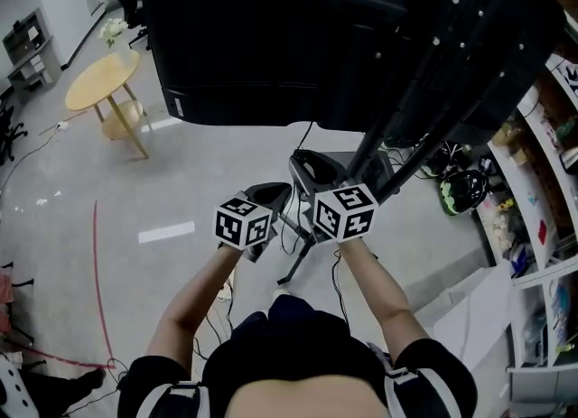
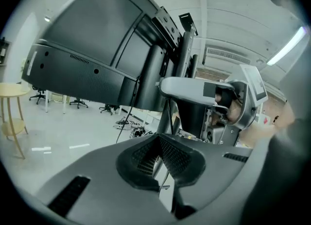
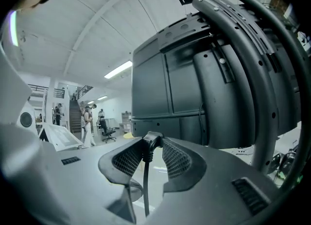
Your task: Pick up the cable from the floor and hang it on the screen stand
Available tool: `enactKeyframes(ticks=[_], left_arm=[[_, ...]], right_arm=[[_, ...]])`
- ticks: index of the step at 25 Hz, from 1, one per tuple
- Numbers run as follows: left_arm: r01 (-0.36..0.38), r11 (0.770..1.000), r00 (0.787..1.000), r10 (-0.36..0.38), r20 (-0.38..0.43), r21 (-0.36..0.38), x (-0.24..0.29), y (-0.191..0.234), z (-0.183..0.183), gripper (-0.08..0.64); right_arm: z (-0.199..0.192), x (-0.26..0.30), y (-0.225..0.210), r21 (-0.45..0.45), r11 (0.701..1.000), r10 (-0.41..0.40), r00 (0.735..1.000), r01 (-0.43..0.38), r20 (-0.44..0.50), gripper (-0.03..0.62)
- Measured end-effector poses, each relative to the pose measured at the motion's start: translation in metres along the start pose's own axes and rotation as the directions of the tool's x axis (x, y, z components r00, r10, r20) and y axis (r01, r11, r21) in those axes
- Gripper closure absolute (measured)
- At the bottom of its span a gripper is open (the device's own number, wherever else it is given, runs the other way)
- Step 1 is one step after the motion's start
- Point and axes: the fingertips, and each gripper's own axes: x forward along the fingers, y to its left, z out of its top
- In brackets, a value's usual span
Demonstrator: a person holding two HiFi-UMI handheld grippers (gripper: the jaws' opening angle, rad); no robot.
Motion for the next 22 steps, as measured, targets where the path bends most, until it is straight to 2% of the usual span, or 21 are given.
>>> enactKeyframes(ticks=[4, 10, 22], left_arm=[[0.041, 0.999, 0.999, -0.042, 0.018, 0.010, -0.006, -0.010, 0.020, 0.560], [0.101, 0.992, 0.995, -0.101, 0.001, 0.076, -0.010, -0.035, 0.040, 0.560], [0.208, 0.972, 0.976, -0.214, 0.048, 0.111, -0.010, -0.093, 0.088, 0.560]], right_arm=[[0.025, -0.005, 0.003, -0.002, 1.000, 0.002, 0.999, -0.002, 0.032, 0.449], [0.060, -0.018, 0.006, -0.041, 0.999, -0.004, 0.998, 0.007, 0.065, 0.449], [0.148, -0.050, -0.003, -0.085, 0.996, -0.017, 0.991, 0.028, 0.131, 0.449]])
